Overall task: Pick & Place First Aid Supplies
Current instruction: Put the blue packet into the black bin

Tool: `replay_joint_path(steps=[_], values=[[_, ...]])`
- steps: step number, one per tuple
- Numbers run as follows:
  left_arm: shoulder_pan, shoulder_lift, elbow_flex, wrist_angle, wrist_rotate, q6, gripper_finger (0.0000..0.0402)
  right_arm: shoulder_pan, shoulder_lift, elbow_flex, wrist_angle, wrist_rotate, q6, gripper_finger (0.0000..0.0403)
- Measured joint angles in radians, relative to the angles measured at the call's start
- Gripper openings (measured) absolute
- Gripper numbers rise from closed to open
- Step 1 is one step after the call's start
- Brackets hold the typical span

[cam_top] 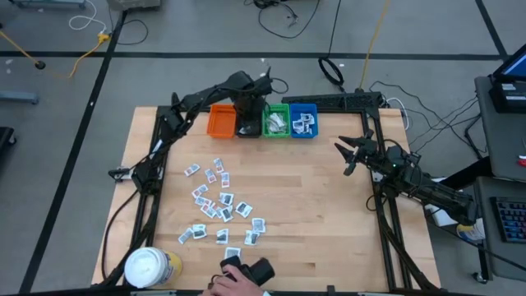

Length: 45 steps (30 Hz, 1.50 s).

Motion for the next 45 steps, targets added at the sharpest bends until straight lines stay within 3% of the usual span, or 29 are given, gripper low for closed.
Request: replay_joint_path(steps=[9, 13, 20, 33, 45], values=[[-0.039, -0.026, 0.0, -0.029, -0.004, 0.224, 0.0184, 0.0, 0.0, 0.0, 0.0, 0.0, 0.0, 0.0139], [-0.058, -0.044, 0.0, -0.01, -0.001, 0.232, 0.0172, 0.0, 0.0, 0.0, 0.0, 0.0, 0.0, 0.0139], [-0.145, -0.066, 0.0, -0.018, -0.002, 0.155, 0.0157, 0.0, 0.0, 0.0, 0.008, 0.0, 0.0, 0.0139], [-0.405, -0.074, 0.0, -0.093, 0.004, 0.134, 0.0152, 0.0, 0.0, 0.0, 0.014, 0.0, 0.0, 0.0139], [-0.613, -0.074, 0.0, -0.087, 0.008, -0.13, 0.0152, 0.0, 0.0, 0.0, 0.014, 0.0, 0.0, 0.0139]])
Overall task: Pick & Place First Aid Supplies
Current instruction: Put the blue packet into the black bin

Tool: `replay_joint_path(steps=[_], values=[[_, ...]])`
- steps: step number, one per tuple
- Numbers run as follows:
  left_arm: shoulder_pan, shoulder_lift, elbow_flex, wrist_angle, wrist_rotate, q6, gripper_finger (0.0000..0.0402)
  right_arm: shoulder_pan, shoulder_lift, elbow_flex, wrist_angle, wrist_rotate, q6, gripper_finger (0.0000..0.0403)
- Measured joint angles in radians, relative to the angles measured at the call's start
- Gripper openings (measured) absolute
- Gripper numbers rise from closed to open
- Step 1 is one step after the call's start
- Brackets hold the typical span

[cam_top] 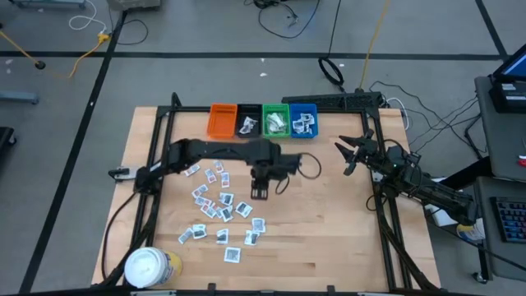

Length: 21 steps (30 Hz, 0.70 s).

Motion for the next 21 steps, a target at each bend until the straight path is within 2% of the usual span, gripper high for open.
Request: replay_joint_path(steps=[15, 21], values=[[-0.17, 0.001, -0.001, 0.001, 0.002, -0.144, 0.0152, 0.0, 0.0, 0.0, 0.0, 0.0, 0.0, 0.0139], [-0.191, 0.003, -0.082, 0.047, -0.003, -0.187, 0.0152, 0.0, 0.0, 0.0, 0.0, 0.0, 0.0, 0.0139]])
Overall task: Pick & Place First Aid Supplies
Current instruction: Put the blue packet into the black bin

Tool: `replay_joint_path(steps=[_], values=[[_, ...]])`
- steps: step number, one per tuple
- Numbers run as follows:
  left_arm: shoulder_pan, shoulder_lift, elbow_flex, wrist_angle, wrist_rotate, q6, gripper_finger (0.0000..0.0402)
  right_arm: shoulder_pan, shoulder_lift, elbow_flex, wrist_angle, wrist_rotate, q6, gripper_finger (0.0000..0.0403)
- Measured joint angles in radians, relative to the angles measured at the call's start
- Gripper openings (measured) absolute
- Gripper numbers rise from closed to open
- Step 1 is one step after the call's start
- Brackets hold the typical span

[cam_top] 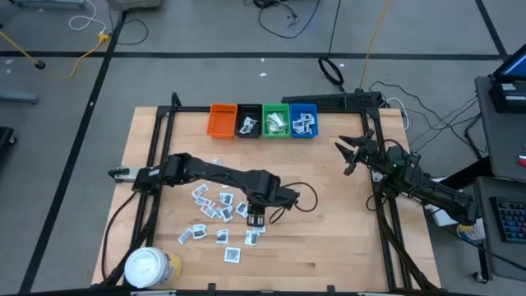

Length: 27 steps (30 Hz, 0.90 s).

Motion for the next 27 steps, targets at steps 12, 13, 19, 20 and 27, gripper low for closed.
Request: replay_joint_path(steps=[12, 13, 19, 20, 27], values=[[-0.017, -0.001, -0.196, 0.123, 0.003, -0.079, 0.0152, 0.0, 0.0, 0.0, 0.0, 0.0, 0.0, 0.0139], [-0.019, -0.001, -0.217, 0.141, 0.002, -0.079, 0.0152, 0.0, 0.0, 0.0, 0.0, 0.0, 0.0, 0.0139], [-0.032, -0.001, -0.31, 0.194, 0.004, -0.08, 0.0152, 0.0, 0.0, 0.0, 0.0, 0.0, 0.0, 0.0139], [-0.033, -0.001, -0.323, 0.205, 0.007, -0.079, 0.0152, 0.0, 0.0, 0.0, 0.0, 0.0, 0.0, 0.0139], [-0.039, -0.006, -0.356, 0.253, 0.06, -0.024, 0.0146, 0.0, 0.0, 0.0, 0.0, 0.0, 0.0, 0.0139]])
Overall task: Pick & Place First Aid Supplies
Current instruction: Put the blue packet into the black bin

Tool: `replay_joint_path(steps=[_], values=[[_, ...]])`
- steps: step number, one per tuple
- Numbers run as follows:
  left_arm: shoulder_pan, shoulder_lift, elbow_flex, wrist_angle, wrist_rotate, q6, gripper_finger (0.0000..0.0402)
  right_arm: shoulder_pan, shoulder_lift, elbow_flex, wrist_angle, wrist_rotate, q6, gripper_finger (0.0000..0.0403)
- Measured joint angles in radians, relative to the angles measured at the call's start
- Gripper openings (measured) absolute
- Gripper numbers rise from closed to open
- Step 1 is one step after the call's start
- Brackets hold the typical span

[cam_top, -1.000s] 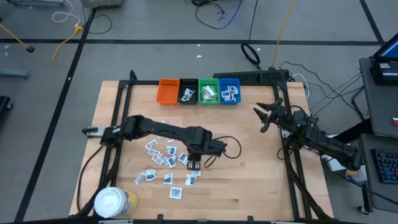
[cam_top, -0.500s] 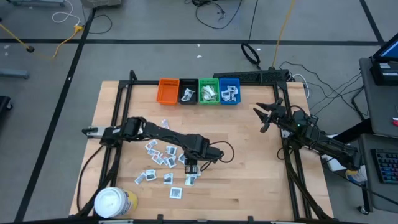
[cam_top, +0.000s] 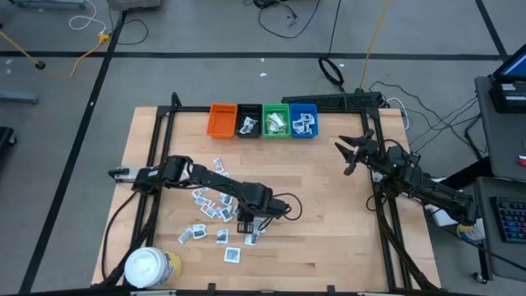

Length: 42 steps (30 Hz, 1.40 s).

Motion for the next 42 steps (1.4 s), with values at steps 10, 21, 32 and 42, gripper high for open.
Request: replay_joint_path(steps=[10, 21, 32, 42], values=[[-0.002, 0.0, 0.0, 0.016, 0.025, 0.001, 0.0014, 0.0, 0.0, 0.0, 0.0, 0.0, 0.0, 0.0139], [0.031, -0.147, -0.002, 0.043, 0.013, -0.012, 0.001, 0.0, 0.0, 0.0, 0.0, 0.0, 0.0, 0.0139], [0.103, -0.387, -0.001, 0.043, 0.016, -0.012, 0.0011, 0.0, 0.0, 0.0, 0.003, 0.0, 0.0, 0.0139], [0.211, -0.428, -0.001, 0.037, 0.055, -0.037, 0.0008, 0.0, 0.0, 0.0, 0.003, 0.0, 0.0, 0.0139]])
